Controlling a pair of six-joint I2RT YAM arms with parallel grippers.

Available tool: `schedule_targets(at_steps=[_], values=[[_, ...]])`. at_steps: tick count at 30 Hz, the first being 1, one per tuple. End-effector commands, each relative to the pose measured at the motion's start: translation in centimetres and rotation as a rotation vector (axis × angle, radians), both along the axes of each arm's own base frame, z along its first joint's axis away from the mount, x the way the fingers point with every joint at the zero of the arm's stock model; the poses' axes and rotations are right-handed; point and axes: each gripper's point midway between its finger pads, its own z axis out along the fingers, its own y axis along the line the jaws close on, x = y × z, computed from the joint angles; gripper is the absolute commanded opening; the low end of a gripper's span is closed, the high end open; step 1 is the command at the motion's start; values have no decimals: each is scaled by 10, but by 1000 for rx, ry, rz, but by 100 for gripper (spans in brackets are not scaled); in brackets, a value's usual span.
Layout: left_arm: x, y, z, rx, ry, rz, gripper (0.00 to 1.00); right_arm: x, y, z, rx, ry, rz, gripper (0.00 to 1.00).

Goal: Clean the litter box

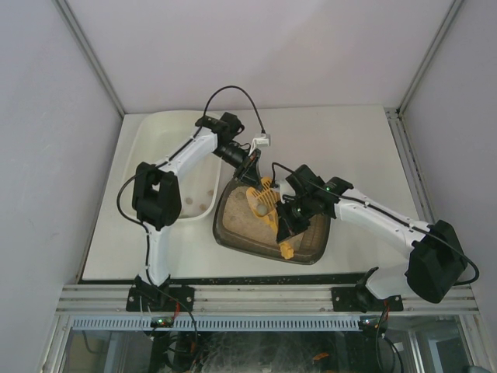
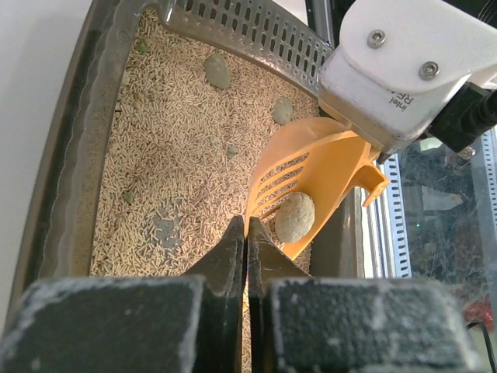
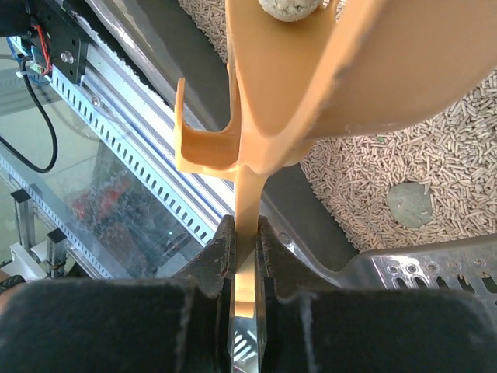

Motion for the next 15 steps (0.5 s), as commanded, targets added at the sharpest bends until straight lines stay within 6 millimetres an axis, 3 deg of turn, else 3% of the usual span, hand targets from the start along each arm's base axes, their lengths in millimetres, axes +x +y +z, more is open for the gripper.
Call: schedule_targets(at_steps=[1, 15], values=[[-17, -3, 28, -80, 59, -10, 0, 22, 2, 20, 37, -120, -35, 3], [-12, 10, 28, -131, 148, 47, 0, 27, -7, 28, 81, -164, -118, 29]])
